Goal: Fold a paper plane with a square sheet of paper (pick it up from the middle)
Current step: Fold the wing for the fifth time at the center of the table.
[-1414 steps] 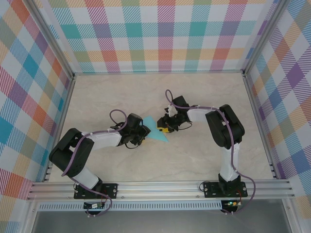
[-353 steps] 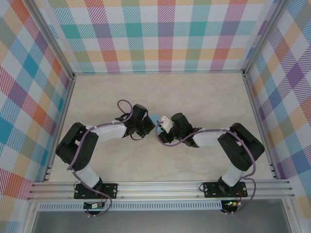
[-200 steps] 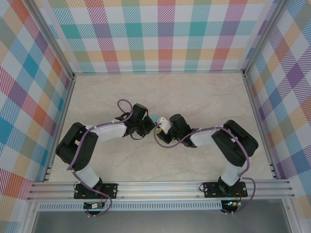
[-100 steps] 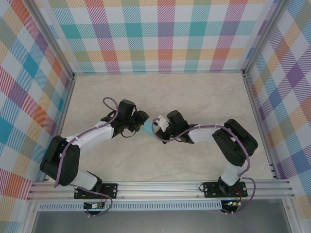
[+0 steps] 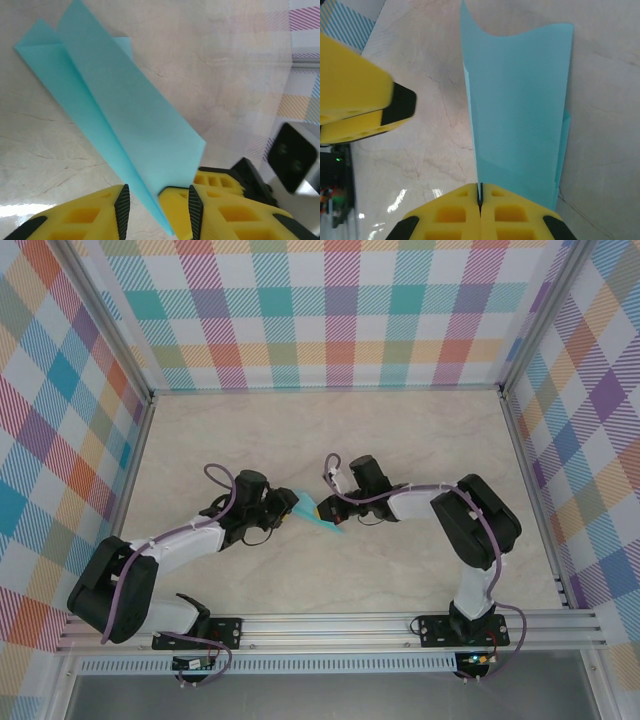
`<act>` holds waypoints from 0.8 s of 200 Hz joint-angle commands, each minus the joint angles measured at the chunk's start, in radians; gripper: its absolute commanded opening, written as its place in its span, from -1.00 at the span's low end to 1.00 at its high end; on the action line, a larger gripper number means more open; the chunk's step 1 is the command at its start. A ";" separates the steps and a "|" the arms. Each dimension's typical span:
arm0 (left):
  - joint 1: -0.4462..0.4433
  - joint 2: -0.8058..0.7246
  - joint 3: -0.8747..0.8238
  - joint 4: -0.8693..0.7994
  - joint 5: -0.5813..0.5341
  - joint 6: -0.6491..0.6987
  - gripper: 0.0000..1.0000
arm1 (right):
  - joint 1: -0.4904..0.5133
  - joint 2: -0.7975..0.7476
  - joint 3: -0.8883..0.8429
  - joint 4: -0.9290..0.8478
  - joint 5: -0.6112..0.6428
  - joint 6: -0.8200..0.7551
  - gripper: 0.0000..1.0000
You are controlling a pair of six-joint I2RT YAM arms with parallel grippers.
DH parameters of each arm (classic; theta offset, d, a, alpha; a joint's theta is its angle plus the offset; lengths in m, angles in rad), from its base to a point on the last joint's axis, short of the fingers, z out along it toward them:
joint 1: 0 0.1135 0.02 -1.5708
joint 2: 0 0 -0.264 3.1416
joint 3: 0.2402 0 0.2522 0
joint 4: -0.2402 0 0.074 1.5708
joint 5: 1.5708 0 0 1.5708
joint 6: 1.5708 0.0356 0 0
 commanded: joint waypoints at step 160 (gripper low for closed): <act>-0.051 0.276 0.055 0.263 0.069 0.049 -0.52 | -0.049 0.151 0.083 -0.003 -0.172 0.354 -1.00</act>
